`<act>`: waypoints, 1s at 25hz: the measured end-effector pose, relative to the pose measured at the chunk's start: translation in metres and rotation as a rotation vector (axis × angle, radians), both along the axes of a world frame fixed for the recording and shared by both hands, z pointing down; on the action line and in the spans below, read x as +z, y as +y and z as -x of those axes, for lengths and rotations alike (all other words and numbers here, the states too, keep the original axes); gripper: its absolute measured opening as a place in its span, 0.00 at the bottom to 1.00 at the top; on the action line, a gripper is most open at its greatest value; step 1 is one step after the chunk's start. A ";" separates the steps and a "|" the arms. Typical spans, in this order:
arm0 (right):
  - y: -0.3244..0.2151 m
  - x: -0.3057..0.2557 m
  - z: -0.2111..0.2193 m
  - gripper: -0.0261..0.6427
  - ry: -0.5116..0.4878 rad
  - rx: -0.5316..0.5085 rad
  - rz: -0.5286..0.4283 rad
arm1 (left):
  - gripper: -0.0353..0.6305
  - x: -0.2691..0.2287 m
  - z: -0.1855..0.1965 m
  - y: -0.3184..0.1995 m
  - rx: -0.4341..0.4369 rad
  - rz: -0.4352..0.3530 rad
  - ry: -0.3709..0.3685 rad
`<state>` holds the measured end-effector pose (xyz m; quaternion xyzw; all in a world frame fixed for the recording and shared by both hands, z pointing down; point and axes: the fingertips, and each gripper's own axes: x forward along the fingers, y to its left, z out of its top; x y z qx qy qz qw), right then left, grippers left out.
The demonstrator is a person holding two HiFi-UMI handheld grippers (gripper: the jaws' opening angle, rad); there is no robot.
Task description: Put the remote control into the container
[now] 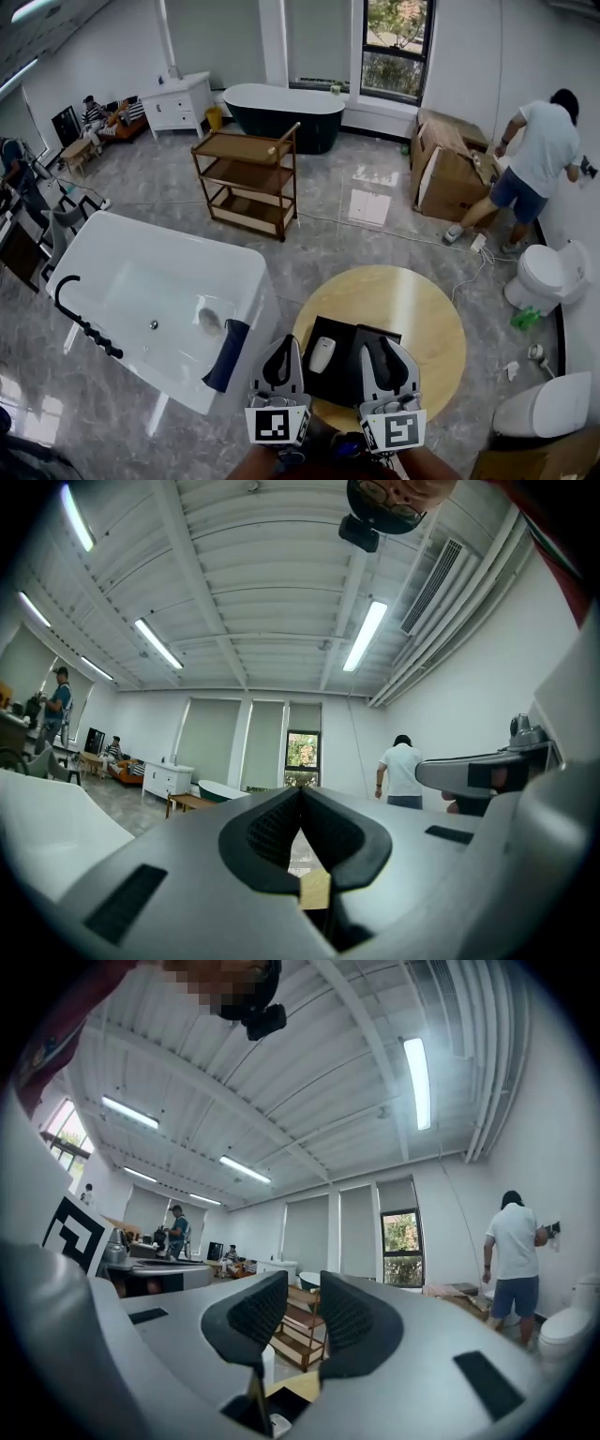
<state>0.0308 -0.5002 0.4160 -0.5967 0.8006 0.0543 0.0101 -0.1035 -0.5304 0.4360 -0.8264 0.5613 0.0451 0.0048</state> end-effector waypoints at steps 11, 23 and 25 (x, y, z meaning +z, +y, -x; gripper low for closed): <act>0.004 -0.010 0.002 0.08 -0.009 -0.004 -0.015 | 0.08 -0.010 -0.011 0.013 0.018 -0.020 0.005; 0.013 -0.009 -0.012 0.07 -0.030 0.017 -0.005 | 0.08 -0.012 -0.024 0.022 0.047 -0.006 0.009; 0.015 -0.009 -0.014 0.07 -0.035 0.028 -0.009 | 0.08 -0.011 -0.026 0.024 0.052 -0.004 0.009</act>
